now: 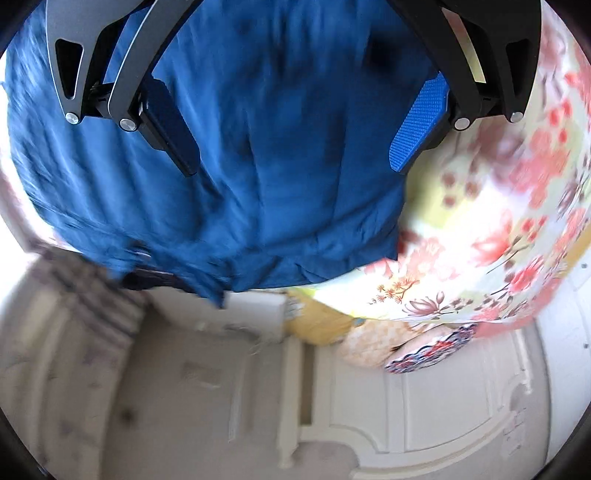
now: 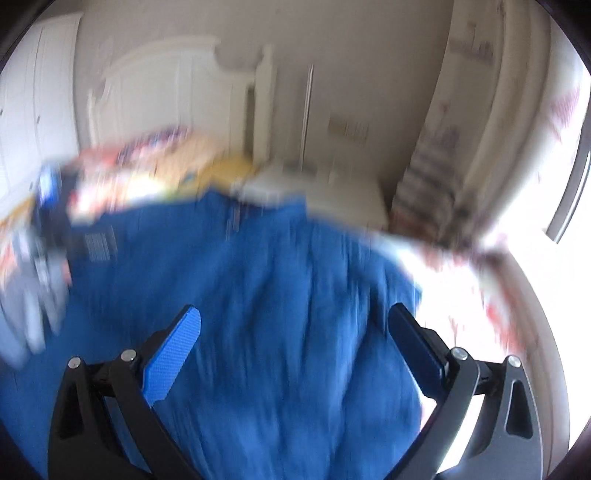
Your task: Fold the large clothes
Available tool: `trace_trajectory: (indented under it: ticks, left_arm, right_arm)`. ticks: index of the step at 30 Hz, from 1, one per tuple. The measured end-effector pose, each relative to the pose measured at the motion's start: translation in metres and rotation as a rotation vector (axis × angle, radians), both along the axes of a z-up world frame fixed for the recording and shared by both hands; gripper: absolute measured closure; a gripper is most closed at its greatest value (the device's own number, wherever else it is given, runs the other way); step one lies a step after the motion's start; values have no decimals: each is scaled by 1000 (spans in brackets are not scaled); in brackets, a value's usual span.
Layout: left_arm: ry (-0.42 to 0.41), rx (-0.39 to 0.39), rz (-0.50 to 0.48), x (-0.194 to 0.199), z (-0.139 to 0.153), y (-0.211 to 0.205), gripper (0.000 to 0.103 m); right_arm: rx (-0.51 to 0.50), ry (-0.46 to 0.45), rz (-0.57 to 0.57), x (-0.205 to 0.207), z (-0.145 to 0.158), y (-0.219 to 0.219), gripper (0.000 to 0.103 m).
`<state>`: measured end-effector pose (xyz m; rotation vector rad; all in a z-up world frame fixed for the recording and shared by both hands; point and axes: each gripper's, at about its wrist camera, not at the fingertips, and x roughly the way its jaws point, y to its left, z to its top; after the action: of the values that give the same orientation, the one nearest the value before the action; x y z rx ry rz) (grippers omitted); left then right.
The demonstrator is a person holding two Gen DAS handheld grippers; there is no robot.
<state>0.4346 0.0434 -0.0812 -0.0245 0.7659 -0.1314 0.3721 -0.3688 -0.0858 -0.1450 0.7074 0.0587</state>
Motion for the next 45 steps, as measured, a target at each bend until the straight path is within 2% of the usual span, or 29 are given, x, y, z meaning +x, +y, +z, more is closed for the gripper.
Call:
trace_trajectory:
  ticks: [2,6,11,13,15,17,19,21,24,27,29,33,36,39,40,41,42,44,45]
  left_arm:
    - [-5,-3,-33,-40,3,12,4]
    - [11,28,-58,-126,2,44,4]
    - [23,61,-55,-234,-5,83,4]
    - [27,47,-60,-271,-10,92,4]
    - [34,36,-66,-297,-16,98,4]
    - [51,2,-89,-317,-26,100,4]
    - [51,-29,-94,-329,-33,101,4]
    - [44,-75,-95,-340,-40,101,4]
    - [39,-130,-80,-349,-48,104,4]
    - [43,-159,-74,-359,-57,112,4]
    - [52,-180,-55,-363,-64,120,4]
    - [85,-312,-45,-373,-78,140,4]
    - [82,-381,-52,-375,-84,145,4]
    - [76,-442,-53,-368,-85,146,4]
    - [78,-457,-54,-365,-85,144,12]
    - [90,-470,-67,-362,-83,138,28]
    - [105,-440,-59,-362,-81,132,28]
    - [106,-303,-22,-365,-75,118,46]
    - [96,-272,-21,-369,-72,115,48]
  right_arm:
    - [23,58,-4,-39,-25,-19,3]
    - [128,114,-76,-118,-50,-62,3]
    - [249,107,-110,-213,-62,-86,3]
    - [277,104,-107,-249,-67,-88,3]
    - [308,107,-95,-283,-72,-88,4]
    - [342,120,-78,-301,-76,-87,5]
    - [399,141,-43,-321,-86,-85,5]
    - [427,148,-47,-328,-93,-84,5]
    - [530,164,-34,-335,-108,-85,6]
    - [590,179,-18,-341,-120,-78,13]
    - [604,159,-5,-344,-125,-76,17]
    - [639,135,5,-341,-136,-79,26]
    - [655,110,37,-342,-138,-75,38]
    - [628,101,45,-339,-134,-72,42]
    - [626,97,48,-339,-133,-71,45]
    - [626,95,50,-339,-131,-71,49]
    - [627,91,55,-340,-130,-71,51]
    - [626,81,77,-343,-124,-69,65]
    - [623,75,86,-348,-122,-70,67]
